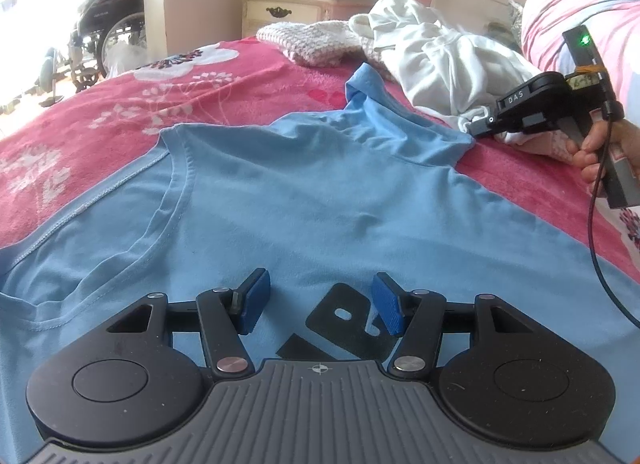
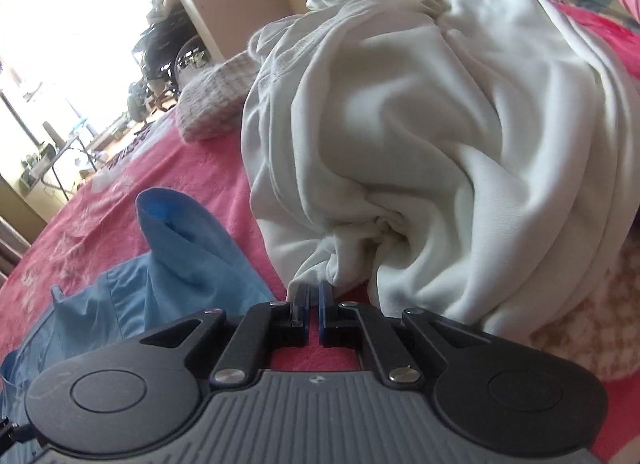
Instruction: Fold clothes
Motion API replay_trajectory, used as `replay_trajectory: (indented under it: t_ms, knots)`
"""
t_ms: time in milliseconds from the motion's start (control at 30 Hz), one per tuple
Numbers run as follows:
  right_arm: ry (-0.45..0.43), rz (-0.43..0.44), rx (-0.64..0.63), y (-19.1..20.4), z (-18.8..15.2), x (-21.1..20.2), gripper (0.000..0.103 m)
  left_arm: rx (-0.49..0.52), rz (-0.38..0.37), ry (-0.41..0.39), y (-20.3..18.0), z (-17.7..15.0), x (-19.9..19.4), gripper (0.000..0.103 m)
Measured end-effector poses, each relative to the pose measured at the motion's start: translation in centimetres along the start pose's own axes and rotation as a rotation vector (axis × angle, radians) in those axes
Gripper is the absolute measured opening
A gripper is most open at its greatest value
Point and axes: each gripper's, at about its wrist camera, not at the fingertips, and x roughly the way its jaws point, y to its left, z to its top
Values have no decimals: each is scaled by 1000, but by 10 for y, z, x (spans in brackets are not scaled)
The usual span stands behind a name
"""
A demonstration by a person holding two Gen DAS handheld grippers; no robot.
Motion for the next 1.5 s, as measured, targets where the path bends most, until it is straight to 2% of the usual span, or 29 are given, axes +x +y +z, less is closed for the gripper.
replay_trajectory:
  t_ms: [100, 233, 333, 400, 533, 667, 767, 867, 967, 1067, 1133, 1233, 1367, 1400, 1467, 1500]
  knots:
    - [-49, 11, -75, 14, 1, -14, 13, -1, -2, 0, 0, 0, 0, 57]
    - [-98, 80, -201, 43, 15, -18, 21, -5, -3, -1, 1, 0, 0, 58]
    - [-94, 119, -274, 68, 27, -7, 40, -6, 0, -1, 0, 0, 1, 58]
    - [-88, 116, -284, 78, 32, -2, 40, -3, 7, -2, 0, 2, -1, 58]
    - [-69, 123, -223, 71, 28, -17, 40, -29, 39, -10, 7, 22, -7, 58]
    - [-1, 105, -135, 39, 7, -30, 40, 9, 90, -34, 9, 75, 0, 59]
    - [34, 117, -74, 15, -6, -26, 40, 18, 99, -53, 2, 124, 24, 61]
    - [35, 151, 24, -6, -10, -16, 40, -45, 74, -36, -8, 166, 62, 62]
    - [32, 199, 110, -19, -10, -7, 40, -75, 84, 19, -23, 194, 104, 62]
    - [32, 232, 147, -26, -13, -2, 40, -45, 95, 68, -39, 207, 131, 61]
    - [34, 242, 145, -28, -15, 1, 40, -10, 105, 106, -51, 212, 146, 59]
    - [28, 261, 144, -30, -17, 5, 40, 44, 145, 160, -64, 216, 165, 49]
    - [24, 285, 141, -31, -16, 11, 39, 60, 171, 219, -70, 218, 184, 25]
    - [22, 288, 137, -31, -15, 11, 38, 44, 173, 228, -70, 219, 187, 17]
    - [16, 289, 131, -30, -14, 11, 33, 29, 177, 234, -71, 223, 191, 9]
    - [14, 285, 130, -30, -15, 12, 24, 26, 179, 228, -73, 224, 192, 5]
